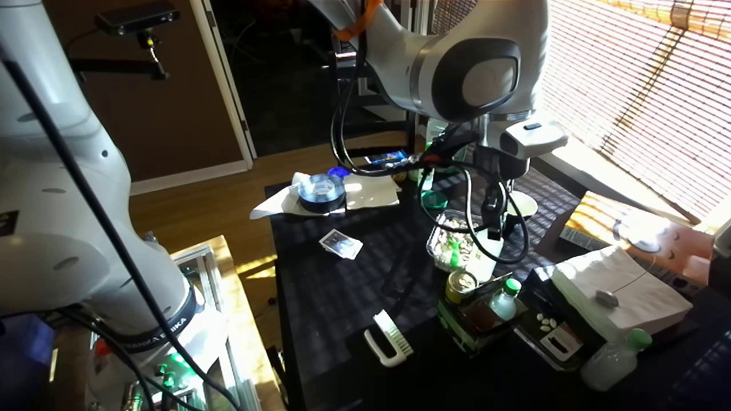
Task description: Move one bottle to the right
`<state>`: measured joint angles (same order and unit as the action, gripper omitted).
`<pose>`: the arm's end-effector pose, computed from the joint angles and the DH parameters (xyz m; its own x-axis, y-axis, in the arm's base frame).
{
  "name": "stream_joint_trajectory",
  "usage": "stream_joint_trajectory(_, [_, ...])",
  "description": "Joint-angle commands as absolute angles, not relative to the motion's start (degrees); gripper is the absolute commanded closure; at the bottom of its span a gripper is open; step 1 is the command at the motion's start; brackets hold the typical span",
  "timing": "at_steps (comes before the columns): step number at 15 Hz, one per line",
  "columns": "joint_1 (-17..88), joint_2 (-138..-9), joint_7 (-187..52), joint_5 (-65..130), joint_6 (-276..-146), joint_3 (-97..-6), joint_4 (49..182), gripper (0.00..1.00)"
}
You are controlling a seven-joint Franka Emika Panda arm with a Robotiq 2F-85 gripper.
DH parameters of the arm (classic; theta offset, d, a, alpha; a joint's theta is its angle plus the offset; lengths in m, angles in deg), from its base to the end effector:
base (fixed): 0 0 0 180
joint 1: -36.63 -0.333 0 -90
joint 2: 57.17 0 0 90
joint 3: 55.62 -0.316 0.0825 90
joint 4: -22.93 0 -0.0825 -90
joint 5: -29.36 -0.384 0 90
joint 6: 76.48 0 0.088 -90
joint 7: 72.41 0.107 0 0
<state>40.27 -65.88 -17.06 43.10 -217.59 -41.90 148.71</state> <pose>0.5358 -0.1658 0.3288 0.4579 -0.8604 0.2237 -0.8861 -0.4621 0.0368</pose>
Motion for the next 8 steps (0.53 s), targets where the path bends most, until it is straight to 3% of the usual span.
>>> stream_joint_trajectory(1, [40.42, -65.97, -13.67, 44.00, -218.02, -42.35, 148.86, 0.93])
stream_joint_trajectory(8, [40.64, -66.43, -9.46, 44.54, -218.46, -41.80, 147.97, 0.93])
